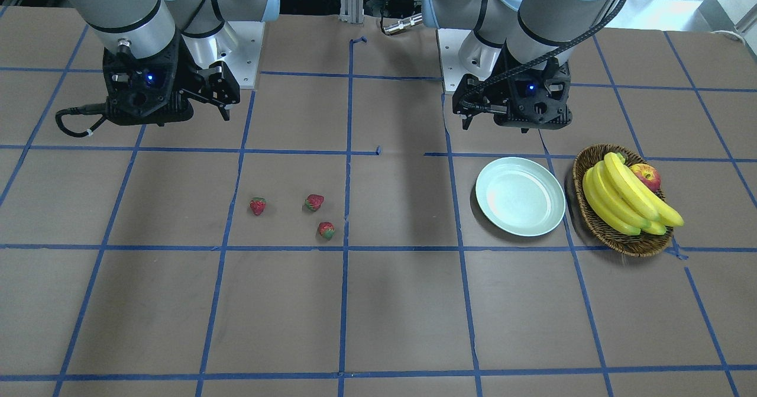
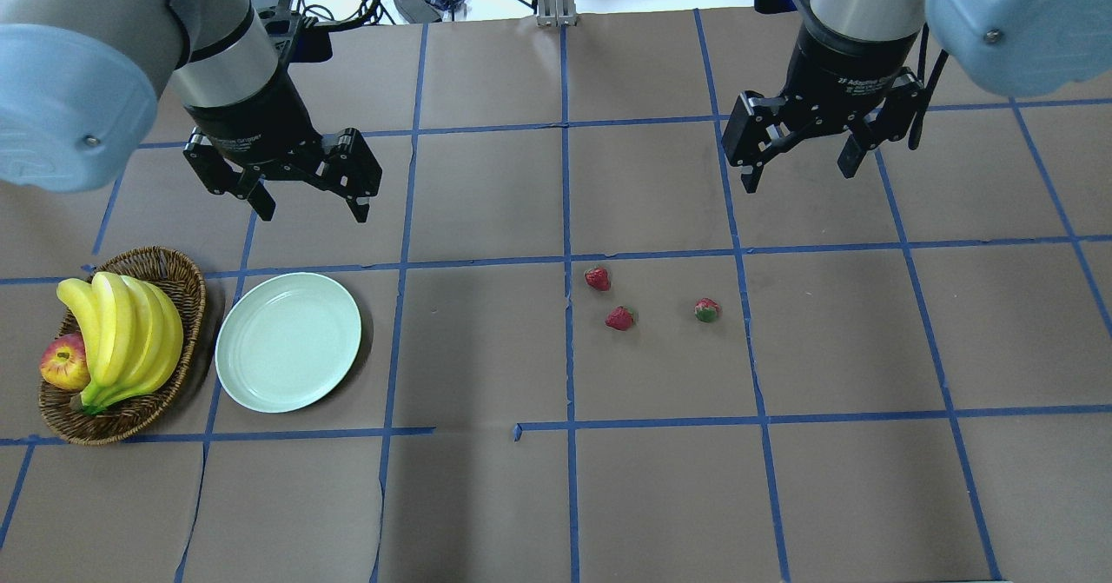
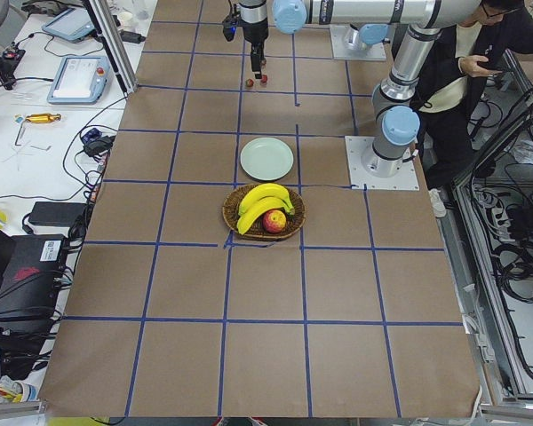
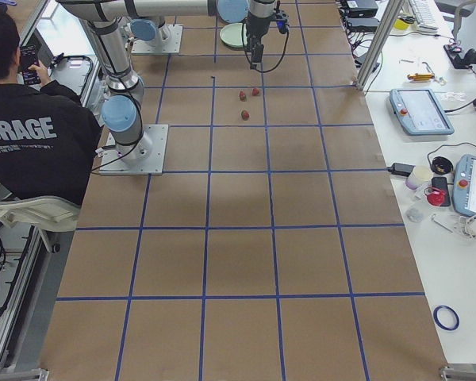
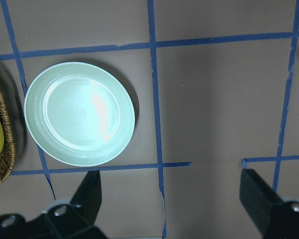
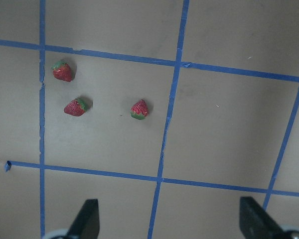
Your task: Collect all strawberries into plate
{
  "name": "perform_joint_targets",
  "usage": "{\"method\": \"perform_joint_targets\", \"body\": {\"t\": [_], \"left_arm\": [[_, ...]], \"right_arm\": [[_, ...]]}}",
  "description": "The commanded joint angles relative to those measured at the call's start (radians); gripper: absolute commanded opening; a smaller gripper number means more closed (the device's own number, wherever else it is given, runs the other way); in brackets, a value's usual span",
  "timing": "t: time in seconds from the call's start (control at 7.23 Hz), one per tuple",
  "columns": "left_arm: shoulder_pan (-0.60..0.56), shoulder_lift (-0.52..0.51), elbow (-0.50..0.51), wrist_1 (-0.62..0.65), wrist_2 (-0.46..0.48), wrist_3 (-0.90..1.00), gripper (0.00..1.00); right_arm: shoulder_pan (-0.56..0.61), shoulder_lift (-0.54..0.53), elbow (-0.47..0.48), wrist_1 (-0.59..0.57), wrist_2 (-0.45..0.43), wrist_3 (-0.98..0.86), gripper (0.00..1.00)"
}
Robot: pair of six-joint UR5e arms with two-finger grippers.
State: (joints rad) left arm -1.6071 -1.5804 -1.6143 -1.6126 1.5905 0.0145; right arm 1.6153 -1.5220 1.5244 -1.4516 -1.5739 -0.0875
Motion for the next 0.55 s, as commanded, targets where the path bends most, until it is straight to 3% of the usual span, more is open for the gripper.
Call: {"method": "perform_joint_targets", "body": {"t": [0.0, 0.41], "left_arm": [[-0.008, 0.005, -0.004, -0.010, 0.002, -0.031, 1.00], [-0.011, 0.003, -0.003, -0.007, 0.006, -0.059, 1.00]], "right_arm": [[0.000, 0.000, 0.002, -0.001, 0.000, 0.000, 1.00], [0.000, 0.000, 0.002, -0.004, -0.003, 0.000, 1.00]]}}
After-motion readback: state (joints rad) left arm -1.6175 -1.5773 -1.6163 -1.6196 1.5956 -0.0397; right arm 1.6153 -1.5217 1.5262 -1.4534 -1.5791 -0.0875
